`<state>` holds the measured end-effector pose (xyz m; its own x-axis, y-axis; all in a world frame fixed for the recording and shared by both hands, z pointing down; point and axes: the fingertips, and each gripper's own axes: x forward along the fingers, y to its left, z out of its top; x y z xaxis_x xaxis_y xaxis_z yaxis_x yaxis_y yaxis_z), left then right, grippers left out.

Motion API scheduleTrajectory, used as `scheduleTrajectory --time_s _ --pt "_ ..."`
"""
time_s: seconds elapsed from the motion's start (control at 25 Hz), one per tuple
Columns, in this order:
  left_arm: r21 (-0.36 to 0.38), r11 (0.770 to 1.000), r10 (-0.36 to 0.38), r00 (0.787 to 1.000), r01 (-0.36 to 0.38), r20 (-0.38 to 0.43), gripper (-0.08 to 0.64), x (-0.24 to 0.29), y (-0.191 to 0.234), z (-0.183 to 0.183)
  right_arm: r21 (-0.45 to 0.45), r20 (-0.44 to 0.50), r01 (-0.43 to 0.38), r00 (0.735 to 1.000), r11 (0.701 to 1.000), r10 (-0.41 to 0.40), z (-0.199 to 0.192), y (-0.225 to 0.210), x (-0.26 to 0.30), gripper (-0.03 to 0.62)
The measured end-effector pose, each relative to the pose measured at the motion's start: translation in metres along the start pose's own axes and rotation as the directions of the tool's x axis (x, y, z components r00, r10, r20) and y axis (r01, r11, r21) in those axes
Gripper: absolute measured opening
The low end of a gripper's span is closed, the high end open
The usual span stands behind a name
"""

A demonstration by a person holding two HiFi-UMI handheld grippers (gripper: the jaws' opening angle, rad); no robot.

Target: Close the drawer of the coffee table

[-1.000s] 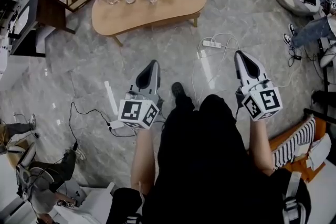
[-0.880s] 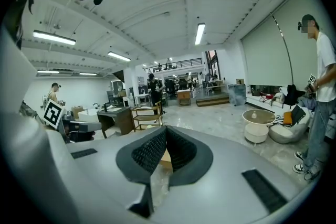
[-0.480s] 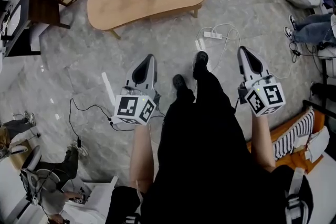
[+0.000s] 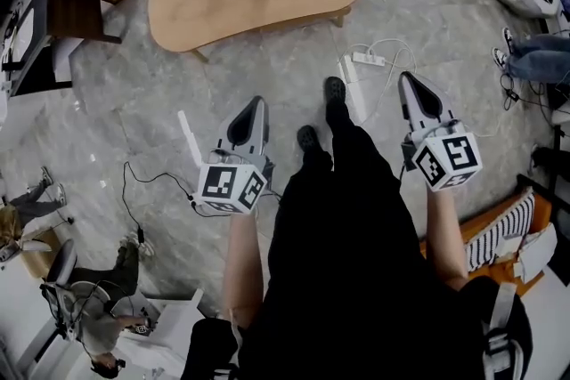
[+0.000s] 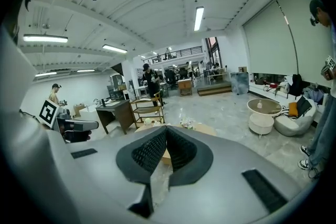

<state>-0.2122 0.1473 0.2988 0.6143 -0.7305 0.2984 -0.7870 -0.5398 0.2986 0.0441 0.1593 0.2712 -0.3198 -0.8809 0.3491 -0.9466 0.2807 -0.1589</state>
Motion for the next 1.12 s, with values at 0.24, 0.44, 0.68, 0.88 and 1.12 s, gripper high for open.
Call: scheduleTrajectory --time_s 0.24,0.44,0.68,0.88,1.12 --pt "0.027 0.999 0.027 1.0 -0.027 -0.009 0.015 0.056 -0.003 0.017 -0.003 -0.029 -0.043 0.999 0.999 0.043 0.01 -0.048 0.05 0.012" --pt "0.011 0.996 0.087 0.996 -0.087 -0.01 0.014 0.103 -0.001 0.028 -0.024 -0.087 -0.095 0.992 0.995 0.093 0.013 -0.089 0.096 0.012" --pt "-0.036 0.991 0.13 0.99 -0.132 -0.05 0.014 0.152 0.007 0.007 -0.058 -0.153 -0.179 0.974 0.982 0.168 -0.005 -0.119 0.142 0.012" --pt "-0.061 0.989 0.128 0.988 -0.133 -0.084 0.015 0.184 0.021 -0.016 -0.071 -0.182 -0.22 0.962 0.973 0.204 -0.03 -0.126 0.176 0.013" --pt "-0.068 0.989 0.121 0.984 -0.131 -0.133 0.015 0.213 0.053 -0.061 -0.114 -0.238 -0.254 0.946 0.96 0.222 -0.079 -0.129 0.209 0.013"
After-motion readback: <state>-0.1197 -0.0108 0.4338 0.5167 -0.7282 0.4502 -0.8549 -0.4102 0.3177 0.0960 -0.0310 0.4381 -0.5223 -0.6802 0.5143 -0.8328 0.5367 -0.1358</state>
